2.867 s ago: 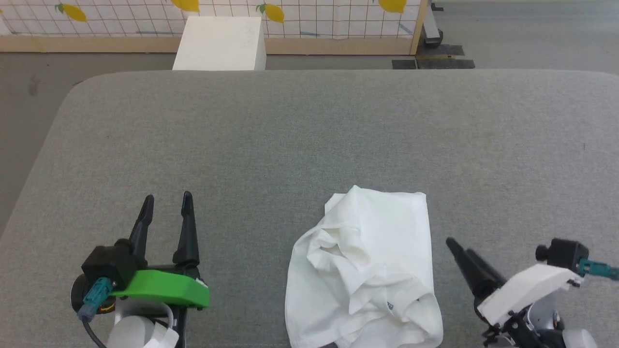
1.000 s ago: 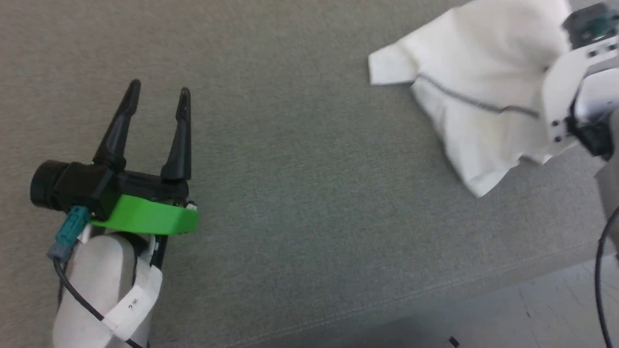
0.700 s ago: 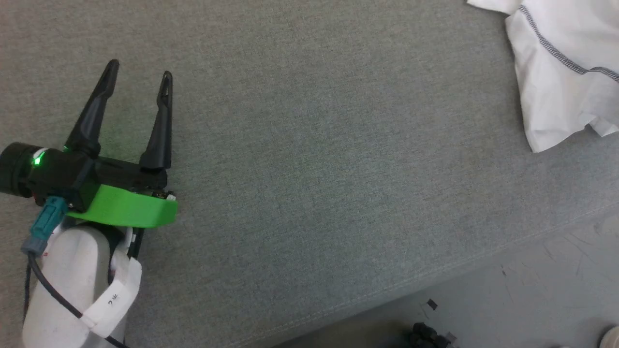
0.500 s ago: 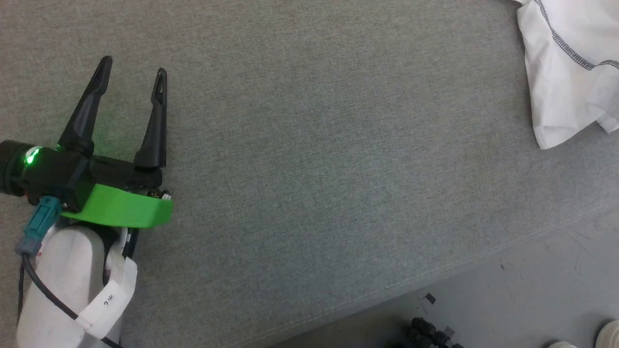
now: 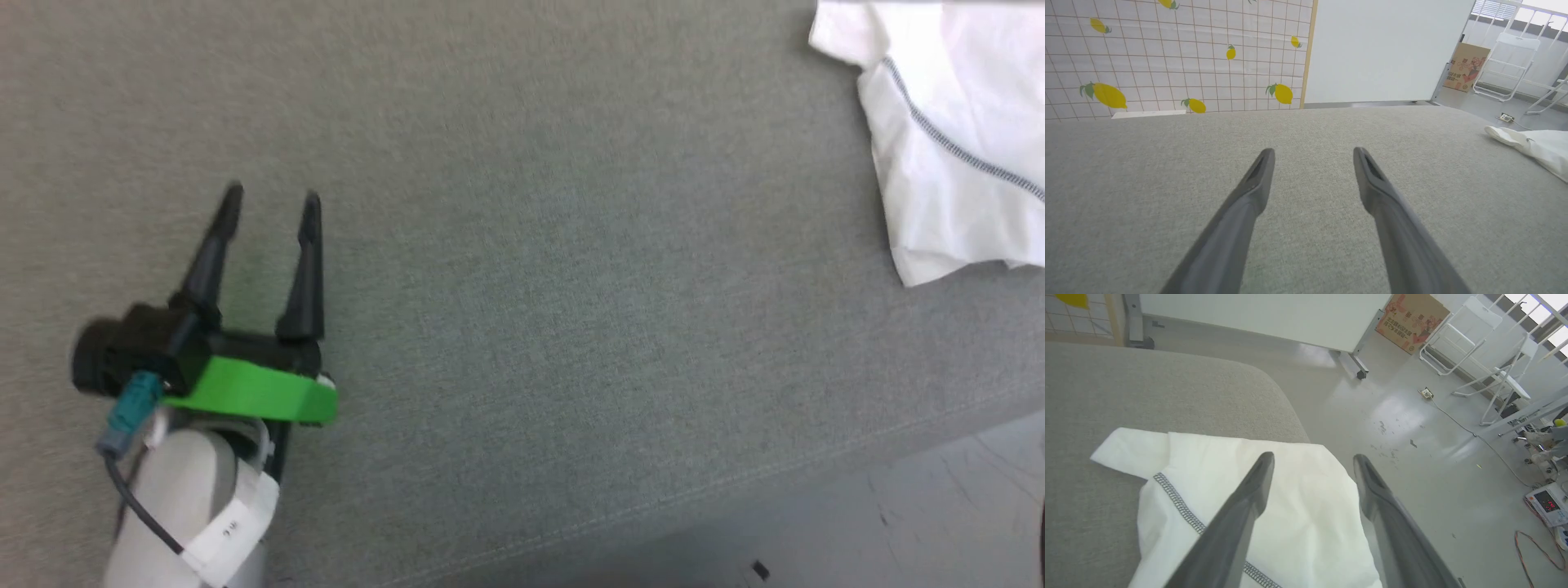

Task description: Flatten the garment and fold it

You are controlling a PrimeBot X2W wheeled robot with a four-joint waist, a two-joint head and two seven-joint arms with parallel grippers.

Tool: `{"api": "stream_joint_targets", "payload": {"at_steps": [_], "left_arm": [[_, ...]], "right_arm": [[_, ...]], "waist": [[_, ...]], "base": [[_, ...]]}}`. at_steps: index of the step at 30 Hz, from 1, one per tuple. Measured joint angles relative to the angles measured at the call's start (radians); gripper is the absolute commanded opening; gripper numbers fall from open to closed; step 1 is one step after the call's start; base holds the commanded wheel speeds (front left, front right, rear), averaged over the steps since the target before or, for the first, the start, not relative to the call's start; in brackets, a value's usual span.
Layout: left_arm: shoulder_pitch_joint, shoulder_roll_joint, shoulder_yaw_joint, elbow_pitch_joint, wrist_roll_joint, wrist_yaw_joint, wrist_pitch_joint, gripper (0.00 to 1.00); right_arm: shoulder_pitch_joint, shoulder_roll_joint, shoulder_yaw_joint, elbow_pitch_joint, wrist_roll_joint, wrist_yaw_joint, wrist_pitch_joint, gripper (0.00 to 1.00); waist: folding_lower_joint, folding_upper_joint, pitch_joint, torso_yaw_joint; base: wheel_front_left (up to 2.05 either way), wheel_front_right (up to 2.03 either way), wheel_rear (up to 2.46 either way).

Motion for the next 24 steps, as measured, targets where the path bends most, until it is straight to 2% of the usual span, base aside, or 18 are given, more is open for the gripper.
{"api": "stream_joint_targets", "payload": {"at_steps": [5, 10, 13, 17, 24], "left_arm": [[0.046, -0.048, 0.005, 0.066, -0.017, 0.004, -0.005, 1.0], [0.076, -0.091, 0.026, 0.097, -0.036, 0.012, -0.009, 1.0], [0.086, -0.111, 0.039, 0.121, -0.04, 0.017, -0.009, 1.0], [0.106, -0.127, 0.044, 0.15, -0.04, 0.016, -0.009, 1.0], [0.139, -0.144, 0.033, 0.182, -0.038, 0.003, -0.009, 1.0]], "right_arm": [[0.105, 0.012, 0.122, -0.077, 0.174, 0.0, -0.107, 1.0], [0.26, 0.015, 0.261, -0.236, 0.34, 0.0, -0.17, 1.0], [0.364, 0.013, 0.303, -0.333, 0.404, 0.0, -0.189, 1.0], [0.493, 0.066, 0.326, -0.451, 0.454, 0.0, -0.206, 1.0], [0.679, 0.142, 0.341, -0.556, 0.459, 0.0, -0.252, 1.0]], "waist": [[-0.0001, 0.0, -0.094, 0.03], [-0.0001, -0.0001, -0.182, 0.076], [-0.0001, 0.0, -0.219, 0.116], [-0.0001, 0.0, -0.265, 0.169], [-0.0001, 0.0, -0.342, 0.243]], "base": [[0.0, 0.0, 0.0], [0.0, 0.0, 0.0], [0.0, 0.0, 0.0], [0.0, 0.0, 0.0], [0.0, 0.0, 0.0]]}}
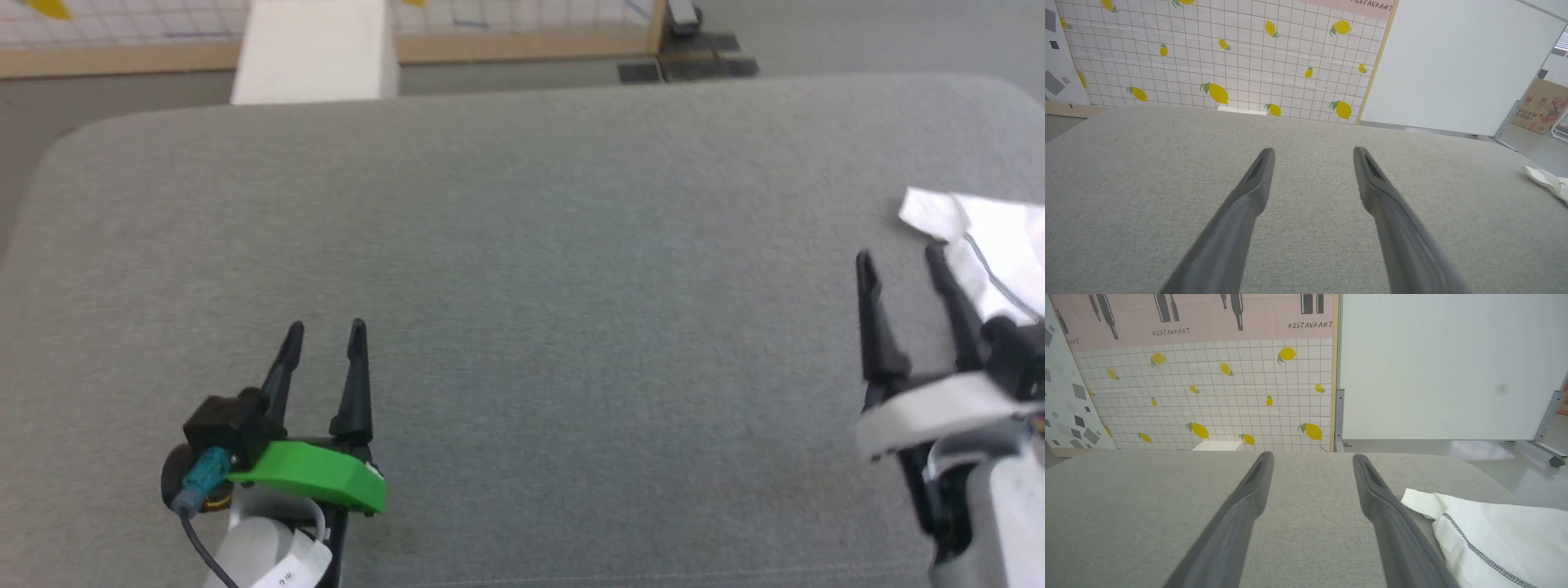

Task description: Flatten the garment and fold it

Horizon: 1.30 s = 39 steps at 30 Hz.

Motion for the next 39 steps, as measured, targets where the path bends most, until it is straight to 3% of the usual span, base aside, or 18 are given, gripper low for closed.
{"api": "stream_joint_targets", "payload": {"at_steps": [13, 35, 36, 39], "left_arm": [[0.062, -0.016, -0.007, 0.012, 0.006, -0.006, 0.0, 1.0], [0.074, -0.021, -0.016, 0.02, 0.006, -0.008, 0.0, 1.0], [0.074, -0.021, -0.016, 0.021, 0.005, -0.008, 0.0, 0.0], [0.074, -0.021, -0.016, 0.021, 0.005, -0.008, 0.0, 0.0]], "right_arm": [[0.169, 0.086, 0.0, -0.031, -0.049, 0.0, -0.04, 1.0], [0.213, 0.097, -0.007, -0.07, -0.039, 0.0, -0.04, 1.0], [0.213, 0.097, -0.007, -0.07, -0.038, 0.0, -0.04, 0.0], [0.213, 0.097, -0.007, -0.07, -0.039, 0.0, -0.04, 0.0]], "waist": [[0.0, 0.0, -0.094, 0.074], [0.0001, 0.0, -0.087, 0.078], [0.0001, 0.0, -0.087, 0.079], [0.0, 0.0, -0.087, 0.079]], "base": [[0.0, 0.0, 0.0], [0.0, 0.0, 0.0], [0.0, 0.0, 0.0], [0.0, 0.0, 0.0]]}}
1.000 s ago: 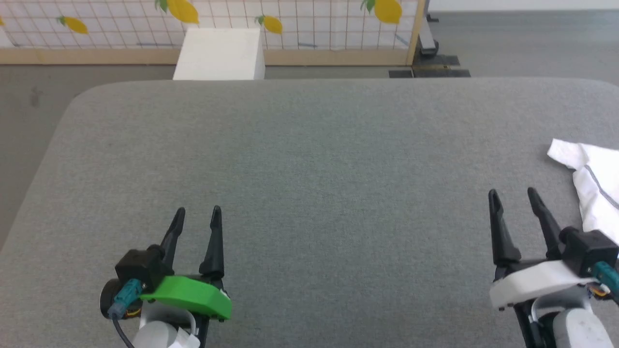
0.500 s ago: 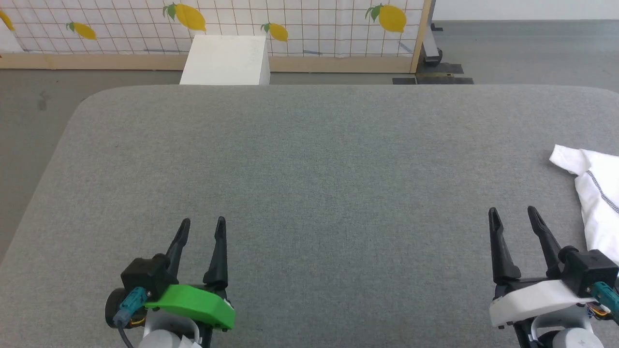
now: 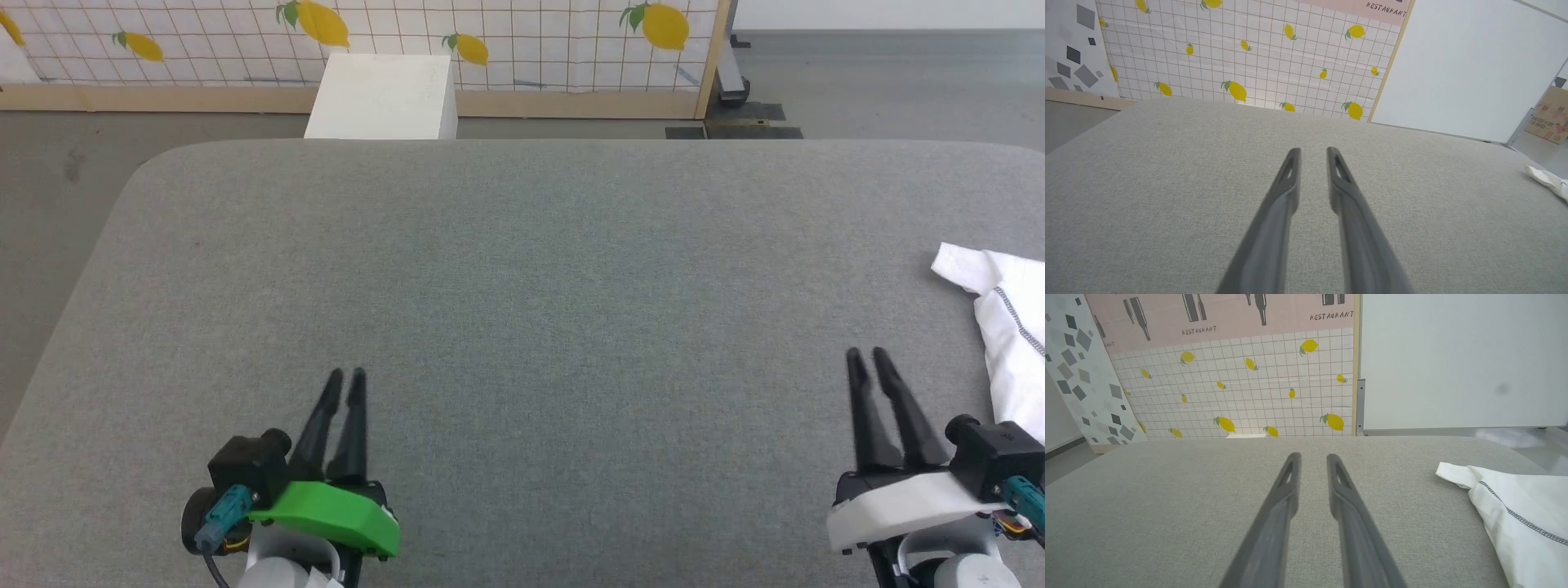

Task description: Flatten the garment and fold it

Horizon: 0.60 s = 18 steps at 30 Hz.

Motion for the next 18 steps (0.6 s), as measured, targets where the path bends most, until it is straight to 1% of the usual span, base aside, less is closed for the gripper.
{"api": "stream_joint_targets", "payload": {"at_steps": [18], "left_arm": [[0.0, 0.0, 0.001, -0.004, 0.0, 0.0, 0.009, 0.0]], "right_arm": [[0.0, 0.0, 0.001, 0.0, -0.002, 0.0, 0.006, 0.0]], "waist": [[0.0, 0.0, -0.001, 0.0]], "base": [[0.0, 0.0, 0.0]]}}
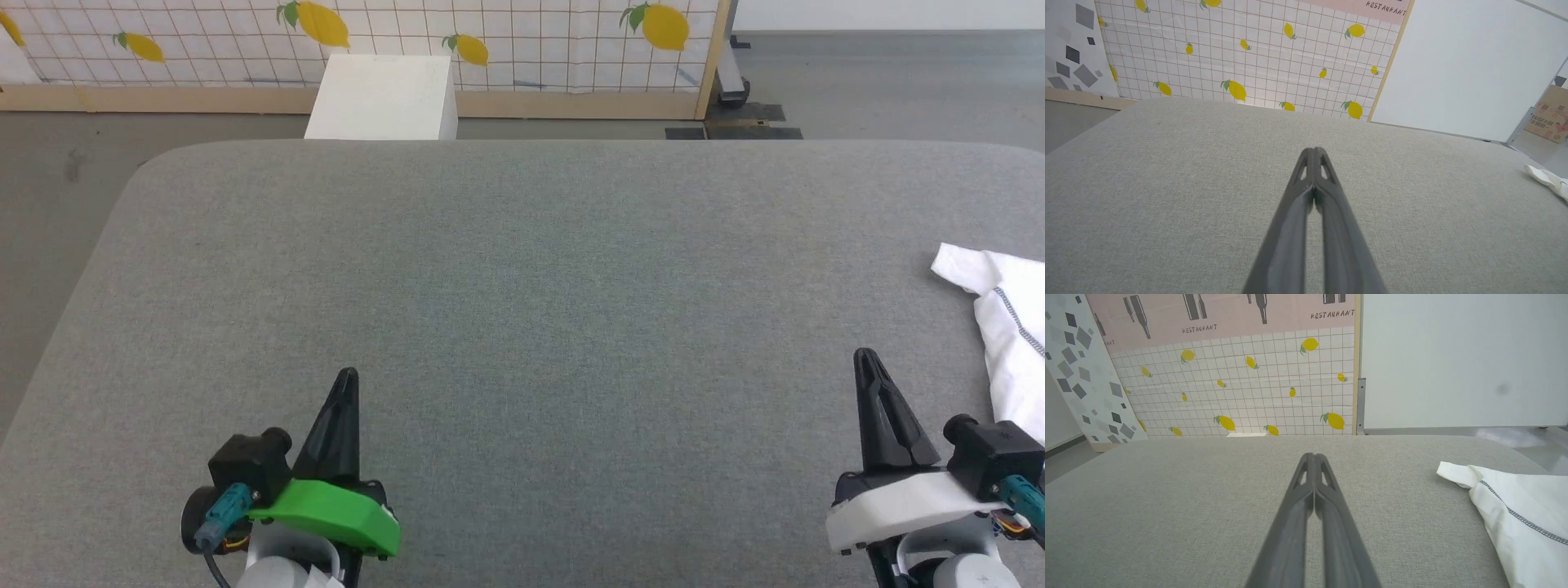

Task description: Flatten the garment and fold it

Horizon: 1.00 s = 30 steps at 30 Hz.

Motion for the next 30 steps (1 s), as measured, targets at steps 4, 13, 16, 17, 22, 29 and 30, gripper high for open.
{"api": "stream_joint_targets", "payload": {"at_steps": [4, 13, 16, 17, 22, 29, 30], "left_arm": [[0.0, 0.0, 0.001, -0.007, 0.002, 0.005, 0.008, 0.0], [0.0, 0.0, 0.006, -0.021, 0.03, 0.01, 0.026, 0.0], [0.0, 0.0, 0.008, -0.024, 0.035, 0.014, 0.028, 0.0], [0.0, 0.0, 0.009, -0.026, 0.036, 0.014, 0.032, 0.0], [0.0, 0.0, 0.012, -0.034, 0.046, 0.018, 0.043, 0.0], [0.002, 0.0, 0.017, -0.046, 0.058, 0.023, 0.058, 0.0], [0.003, 0.0, 0.018, -0.048, 0.06, 0.024, 0.061, 0.0]], "right_arm": [[0.0, 0.0, 0.003, 0.0, -0.002, 0.0, 0.004, 0.0], [0.0, 0.0, 0.008, -0.001, -0.008, 0.0, 0.016, 0.0], [0.0, 0.0, 0.01, -0.002, -0.011, 0.0, 0.021, 0.0], [0.0, 0.0, 0.011, -0.003, -0.011, 0.0, 0.021, 0.0], [0.0, 0.0, 0.014, -0.006, -0.014, 0.0, 0.03, 0.0], [0.0, 0.0, 0.018, -0.01, -0.022, 0.0, 0.039, 0.0], [0.0, 0.0, 0.019, -0.011, -0.023, 0.0, 0.039, 0.0]], "waist": [[0.0, 0.0, -0.001, 0.0], [0.0, 0.0, -0.002, 0.0], [0.0, 0.0, -0.003, 0.001], [0.0, 0.0, -0.003, 0.001], [0.0, 0.0, -0.004, 0.001], [0.0001, 0.0, -0.005, 0.001], [0.0001, 0.0, -0.005, 0.001]], "base": [[0.0, 0.0, 0.0], [0.0, 0.0, 0.0], [0.0, 0.0, 0.0], [0.0, 0.0, 0.0], [0.0, 0.0, 0.0], [0.0, 0.0, 0.0], [0.0, 0.0, 0.0]]}}
